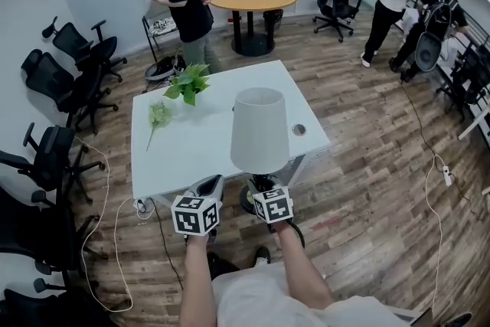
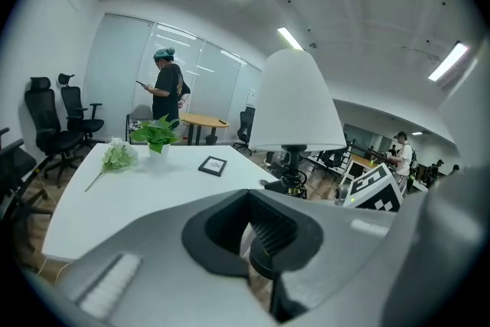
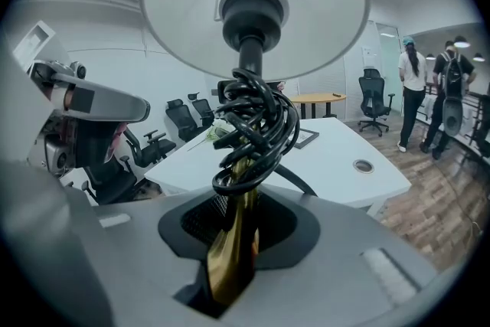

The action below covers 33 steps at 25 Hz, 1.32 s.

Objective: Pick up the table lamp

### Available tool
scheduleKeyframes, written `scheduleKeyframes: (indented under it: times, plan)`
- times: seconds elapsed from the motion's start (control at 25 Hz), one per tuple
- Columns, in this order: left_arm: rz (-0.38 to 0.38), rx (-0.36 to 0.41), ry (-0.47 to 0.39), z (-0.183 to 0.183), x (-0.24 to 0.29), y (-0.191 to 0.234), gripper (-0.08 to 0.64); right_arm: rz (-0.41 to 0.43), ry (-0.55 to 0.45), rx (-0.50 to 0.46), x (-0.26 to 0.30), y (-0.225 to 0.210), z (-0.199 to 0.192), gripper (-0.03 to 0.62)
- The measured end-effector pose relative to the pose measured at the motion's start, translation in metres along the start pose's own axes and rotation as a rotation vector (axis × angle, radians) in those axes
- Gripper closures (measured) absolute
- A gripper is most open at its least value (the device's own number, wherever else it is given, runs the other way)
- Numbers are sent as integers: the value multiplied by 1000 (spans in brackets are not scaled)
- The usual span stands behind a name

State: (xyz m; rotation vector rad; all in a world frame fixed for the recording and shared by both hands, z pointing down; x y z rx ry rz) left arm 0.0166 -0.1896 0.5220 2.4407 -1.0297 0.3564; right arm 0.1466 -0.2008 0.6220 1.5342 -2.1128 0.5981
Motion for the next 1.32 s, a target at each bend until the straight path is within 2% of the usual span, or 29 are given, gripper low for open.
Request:
scheduleKeyframes:
  times: [0.72,1.32]
  plan:
    - [-3,1,9,-4,3,-16,560,24,-14,16,-9,-11,0,471]
    - [-46,-4,12,-8,13,-28,560,29,-23,16,-12,-21,2,471]
Point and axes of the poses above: the fingertips, and each gripper's own axes: x forward along the fingers, y to its left, z out of its top, the point moved 4 cm from there along -x, backward along the fingers, and after that the axes turned 10 degrees about -z, right-handed, at the moved point
